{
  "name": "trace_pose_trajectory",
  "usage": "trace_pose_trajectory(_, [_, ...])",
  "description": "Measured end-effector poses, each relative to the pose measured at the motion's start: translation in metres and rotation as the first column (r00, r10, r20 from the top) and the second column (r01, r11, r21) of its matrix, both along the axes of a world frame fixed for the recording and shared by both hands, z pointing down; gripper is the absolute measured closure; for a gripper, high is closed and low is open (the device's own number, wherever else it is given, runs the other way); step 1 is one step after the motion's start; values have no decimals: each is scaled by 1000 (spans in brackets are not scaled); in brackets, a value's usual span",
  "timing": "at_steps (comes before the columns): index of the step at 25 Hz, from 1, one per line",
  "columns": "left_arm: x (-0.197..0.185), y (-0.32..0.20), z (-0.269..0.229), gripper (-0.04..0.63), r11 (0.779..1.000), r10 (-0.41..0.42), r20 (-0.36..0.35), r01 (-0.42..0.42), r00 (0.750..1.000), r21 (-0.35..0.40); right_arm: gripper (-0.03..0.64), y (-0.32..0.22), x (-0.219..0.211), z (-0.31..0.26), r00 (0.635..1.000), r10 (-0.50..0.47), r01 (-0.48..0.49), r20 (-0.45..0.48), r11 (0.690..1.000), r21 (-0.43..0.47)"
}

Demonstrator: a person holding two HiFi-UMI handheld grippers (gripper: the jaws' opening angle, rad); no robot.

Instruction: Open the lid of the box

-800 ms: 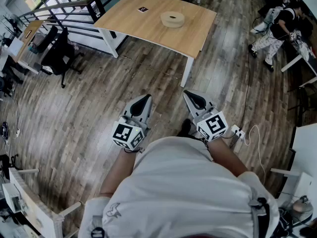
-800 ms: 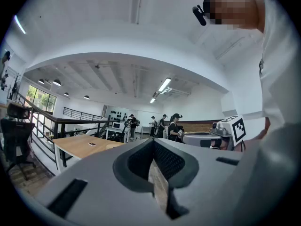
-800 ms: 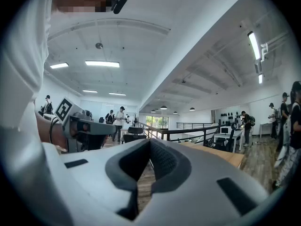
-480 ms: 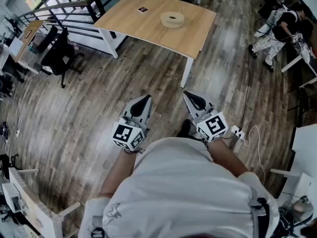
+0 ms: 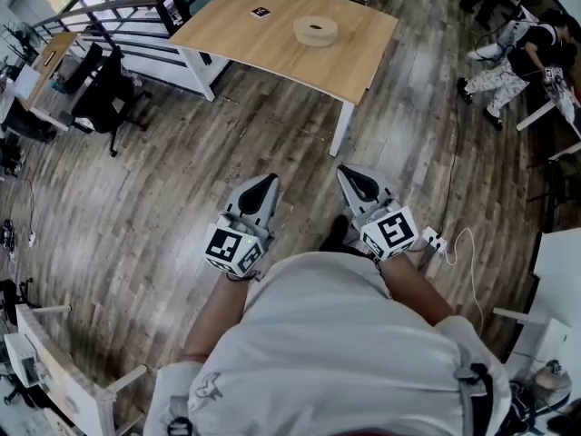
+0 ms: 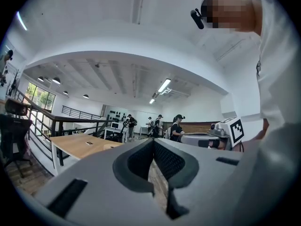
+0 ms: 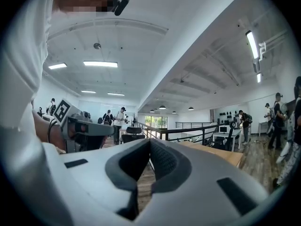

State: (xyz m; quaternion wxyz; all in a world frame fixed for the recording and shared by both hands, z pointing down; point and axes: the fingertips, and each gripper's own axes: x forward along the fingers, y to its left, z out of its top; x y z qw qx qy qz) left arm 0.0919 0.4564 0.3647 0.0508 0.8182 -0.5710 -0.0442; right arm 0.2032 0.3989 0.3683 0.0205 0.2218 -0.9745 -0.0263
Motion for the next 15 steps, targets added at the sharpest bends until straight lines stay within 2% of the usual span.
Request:
trace_pose_trajectory(5, [1,-14,3,589,1000,-4,1,4,1000,-2,607,-16,1,4,1000,15,-15,-9,1000,-9])
trace_pose_trajectory(8, [2,-26,5,586,1000,-5,4,5,1000,-4,538,-28,2,8,1000,25,-25,-3,999,-36])
trace_pose_trajectory(12, [6,-50,12,487,1000,5,19,-5,1000,-15,475,-53,6,12,999,35,-35,-13,999,-30])
trace_pose_trajectory(15, [11,-72,18,423,999,13,18,-12,1000,-30,454,-75,11,17,999,46,-46,-4,998,-45])
